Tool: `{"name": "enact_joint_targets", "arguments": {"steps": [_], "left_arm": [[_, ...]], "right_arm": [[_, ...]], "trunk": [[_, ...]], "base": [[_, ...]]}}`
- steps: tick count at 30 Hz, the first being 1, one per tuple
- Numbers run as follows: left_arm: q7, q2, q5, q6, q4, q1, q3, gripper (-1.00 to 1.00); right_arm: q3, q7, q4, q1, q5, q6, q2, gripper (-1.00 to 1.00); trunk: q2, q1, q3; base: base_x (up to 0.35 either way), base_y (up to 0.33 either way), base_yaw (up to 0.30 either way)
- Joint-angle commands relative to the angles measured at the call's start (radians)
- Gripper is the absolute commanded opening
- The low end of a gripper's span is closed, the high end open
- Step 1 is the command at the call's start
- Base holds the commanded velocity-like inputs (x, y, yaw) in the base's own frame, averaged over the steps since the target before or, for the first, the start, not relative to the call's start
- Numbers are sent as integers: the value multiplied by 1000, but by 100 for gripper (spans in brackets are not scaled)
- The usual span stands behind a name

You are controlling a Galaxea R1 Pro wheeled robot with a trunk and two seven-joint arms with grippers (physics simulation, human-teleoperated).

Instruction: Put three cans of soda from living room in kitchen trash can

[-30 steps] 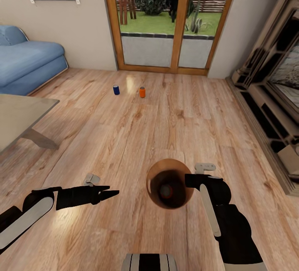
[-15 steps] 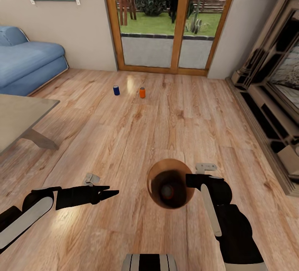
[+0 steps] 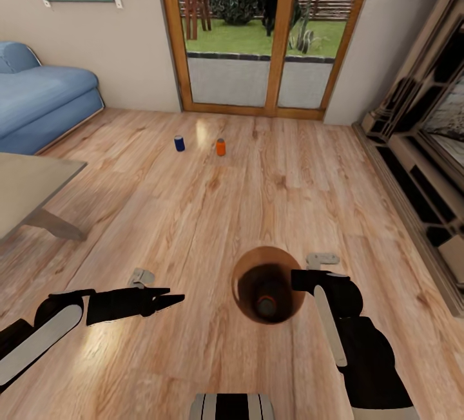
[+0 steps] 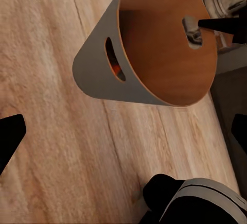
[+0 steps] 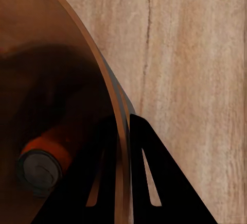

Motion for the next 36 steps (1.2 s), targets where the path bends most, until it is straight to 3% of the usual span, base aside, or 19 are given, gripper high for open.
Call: {"name": "enact_joint_targets", "arguments": {"steps": [1,36], "left_arm": [[0,0,1,0,0,0,0,100],[0,0,3,0,0,0,0,100]], "right_arm": [[0,4,0,0,-16,0,0,-100],[0,5,0,0,-16,0,0,-100]], "trunk": [[0,0,0],[0,0,0]], "base": [[292,0,0],[317,0,0]]}}
